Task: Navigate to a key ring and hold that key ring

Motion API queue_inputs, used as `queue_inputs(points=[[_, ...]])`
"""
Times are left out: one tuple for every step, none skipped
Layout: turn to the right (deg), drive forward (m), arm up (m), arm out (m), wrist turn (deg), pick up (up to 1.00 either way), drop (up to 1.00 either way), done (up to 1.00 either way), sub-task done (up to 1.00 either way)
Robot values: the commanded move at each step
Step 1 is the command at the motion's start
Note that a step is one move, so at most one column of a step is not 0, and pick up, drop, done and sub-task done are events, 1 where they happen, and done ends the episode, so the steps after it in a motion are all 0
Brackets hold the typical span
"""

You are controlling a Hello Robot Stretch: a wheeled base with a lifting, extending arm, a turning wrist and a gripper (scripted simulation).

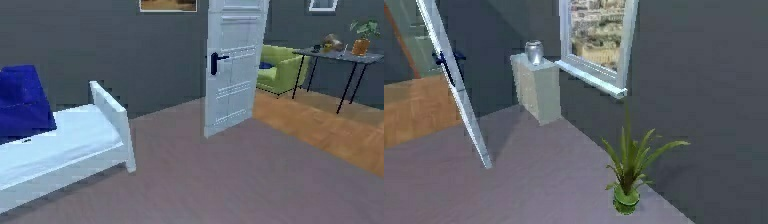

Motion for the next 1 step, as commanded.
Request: queue_inputs(points=[[27.0,0.0,0.0,0.0,0.0,0.0,0.0,0.0,0.0]])
